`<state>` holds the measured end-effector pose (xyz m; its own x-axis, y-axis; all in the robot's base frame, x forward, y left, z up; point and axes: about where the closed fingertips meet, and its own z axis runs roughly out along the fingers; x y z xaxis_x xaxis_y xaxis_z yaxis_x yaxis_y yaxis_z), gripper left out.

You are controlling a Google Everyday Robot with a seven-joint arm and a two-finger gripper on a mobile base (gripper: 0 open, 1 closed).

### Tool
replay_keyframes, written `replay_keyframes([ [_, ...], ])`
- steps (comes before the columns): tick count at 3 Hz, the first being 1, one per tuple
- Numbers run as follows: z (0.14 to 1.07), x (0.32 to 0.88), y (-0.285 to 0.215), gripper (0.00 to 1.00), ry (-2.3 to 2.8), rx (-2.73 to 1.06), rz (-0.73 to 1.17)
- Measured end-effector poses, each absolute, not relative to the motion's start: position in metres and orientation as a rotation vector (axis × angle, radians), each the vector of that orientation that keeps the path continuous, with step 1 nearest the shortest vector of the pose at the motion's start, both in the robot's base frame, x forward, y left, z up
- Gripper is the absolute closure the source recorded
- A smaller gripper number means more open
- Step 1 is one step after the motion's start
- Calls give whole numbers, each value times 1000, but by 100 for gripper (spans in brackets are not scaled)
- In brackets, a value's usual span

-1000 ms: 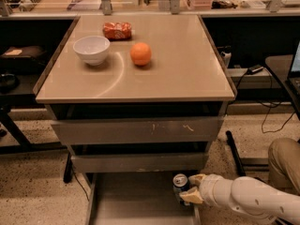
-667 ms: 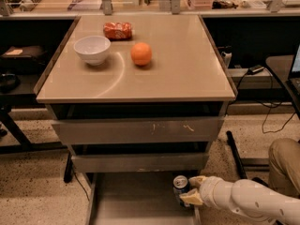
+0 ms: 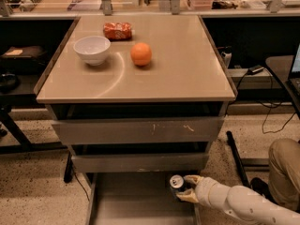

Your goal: Place pepsi can into bottom drawer

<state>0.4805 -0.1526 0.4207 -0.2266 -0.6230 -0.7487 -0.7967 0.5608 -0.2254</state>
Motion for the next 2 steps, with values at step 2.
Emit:
replay_keyframes([
  [2, 393, 495, -145, 100, 1853, -1200, 196],
])
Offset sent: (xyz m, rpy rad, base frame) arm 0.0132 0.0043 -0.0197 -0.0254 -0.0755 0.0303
